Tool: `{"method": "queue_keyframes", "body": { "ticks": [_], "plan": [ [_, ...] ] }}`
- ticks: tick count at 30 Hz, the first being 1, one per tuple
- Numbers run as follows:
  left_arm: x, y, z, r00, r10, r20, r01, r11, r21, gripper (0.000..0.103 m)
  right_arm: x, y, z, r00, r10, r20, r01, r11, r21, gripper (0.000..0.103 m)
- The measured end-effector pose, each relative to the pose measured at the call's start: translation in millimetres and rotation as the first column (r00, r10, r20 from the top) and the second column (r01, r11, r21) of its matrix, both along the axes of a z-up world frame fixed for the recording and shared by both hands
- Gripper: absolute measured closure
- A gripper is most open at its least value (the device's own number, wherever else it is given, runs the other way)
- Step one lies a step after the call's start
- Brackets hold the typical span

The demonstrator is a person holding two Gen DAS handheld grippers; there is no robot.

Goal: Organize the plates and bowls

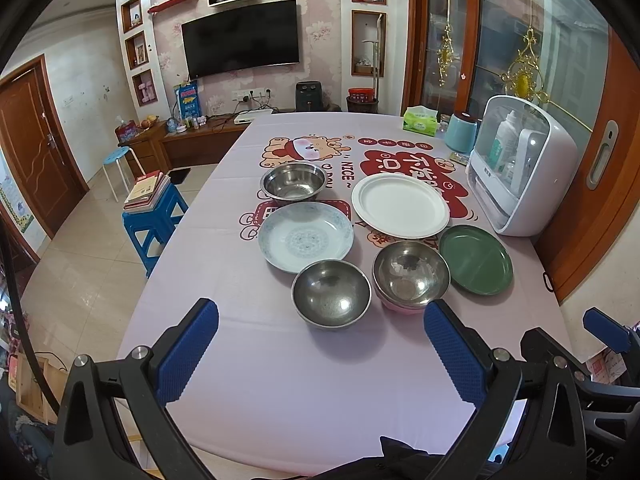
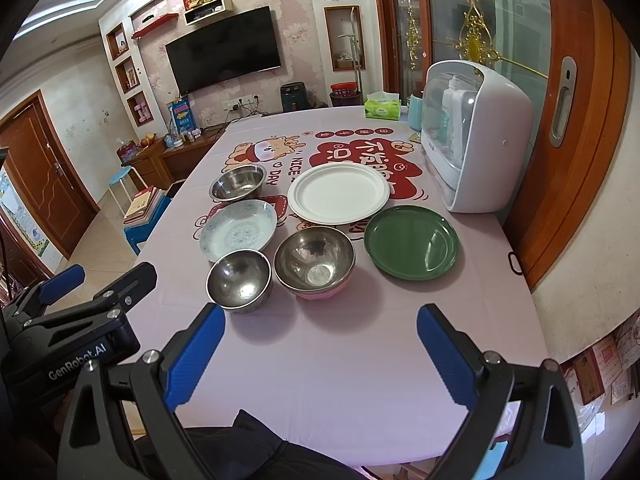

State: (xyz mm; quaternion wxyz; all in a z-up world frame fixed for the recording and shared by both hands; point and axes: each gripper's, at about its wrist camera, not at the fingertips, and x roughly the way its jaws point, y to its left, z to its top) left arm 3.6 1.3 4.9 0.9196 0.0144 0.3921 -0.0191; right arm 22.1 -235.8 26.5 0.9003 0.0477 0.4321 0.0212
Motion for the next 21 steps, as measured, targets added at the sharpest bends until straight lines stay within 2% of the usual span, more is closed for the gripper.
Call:
{"method": "queue_keyframes", "body": {
  "ticks": [21],
  "plan": [
    [8.5,2.5,-2.0,1.000,0.008,-0.019,-0.008,1.000,-0.004,0.001,1.4,2.2,-2.1,1.000,-0.003,-0.008,0.002,1.000,-0.003,0.006]
  ]
}}
